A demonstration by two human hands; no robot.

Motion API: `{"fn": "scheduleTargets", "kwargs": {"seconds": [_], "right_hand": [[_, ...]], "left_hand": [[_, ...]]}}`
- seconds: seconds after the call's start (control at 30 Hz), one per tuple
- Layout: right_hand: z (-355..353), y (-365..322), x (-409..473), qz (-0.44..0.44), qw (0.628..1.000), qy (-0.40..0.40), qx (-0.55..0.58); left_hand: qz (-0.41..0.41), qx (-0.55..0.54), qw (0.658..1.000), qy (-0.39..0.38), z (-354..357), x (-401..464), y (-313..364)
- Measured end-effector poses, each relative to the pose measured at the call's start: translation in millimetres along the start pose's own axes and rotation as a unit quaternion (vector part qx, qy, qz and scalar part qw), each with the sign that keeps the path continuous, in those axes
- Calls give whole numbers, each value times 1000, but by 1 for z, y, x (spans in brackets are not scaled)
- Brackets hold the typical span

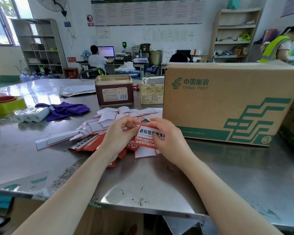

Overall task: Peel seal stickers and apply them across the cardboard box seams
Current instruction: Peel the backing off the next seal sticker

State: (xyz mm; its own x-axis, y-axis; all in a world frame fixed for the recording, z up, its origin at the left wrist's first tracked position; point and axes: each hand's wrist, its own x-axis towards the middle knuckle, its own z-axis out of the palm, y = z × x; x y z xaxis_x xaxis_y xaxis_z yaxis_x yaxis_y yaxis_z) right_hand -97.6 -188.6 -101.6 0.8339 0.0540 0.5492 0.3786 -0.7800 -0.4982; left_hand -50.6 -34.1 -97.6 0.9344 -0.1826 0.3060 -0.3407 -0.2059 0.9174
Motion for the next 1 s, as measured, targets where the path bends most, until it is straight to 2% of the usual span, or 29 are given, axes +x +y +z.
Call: {"fn": "scheduleTargets", "kwargs": {"seconds": [0.6,0.83,1.0], "right_hand": [[-1,-1,-2,28,997,-45,57],[-1,-3,-3,31,996,-39,78],[0,-2,-4,23,996,-39,73]], "left_hand": [[-60,-23,995,77,-3,9,-12],[-75,-23,988,130,-5,10,-11],[-69,-31,977,199,-13,12,-10]]}}
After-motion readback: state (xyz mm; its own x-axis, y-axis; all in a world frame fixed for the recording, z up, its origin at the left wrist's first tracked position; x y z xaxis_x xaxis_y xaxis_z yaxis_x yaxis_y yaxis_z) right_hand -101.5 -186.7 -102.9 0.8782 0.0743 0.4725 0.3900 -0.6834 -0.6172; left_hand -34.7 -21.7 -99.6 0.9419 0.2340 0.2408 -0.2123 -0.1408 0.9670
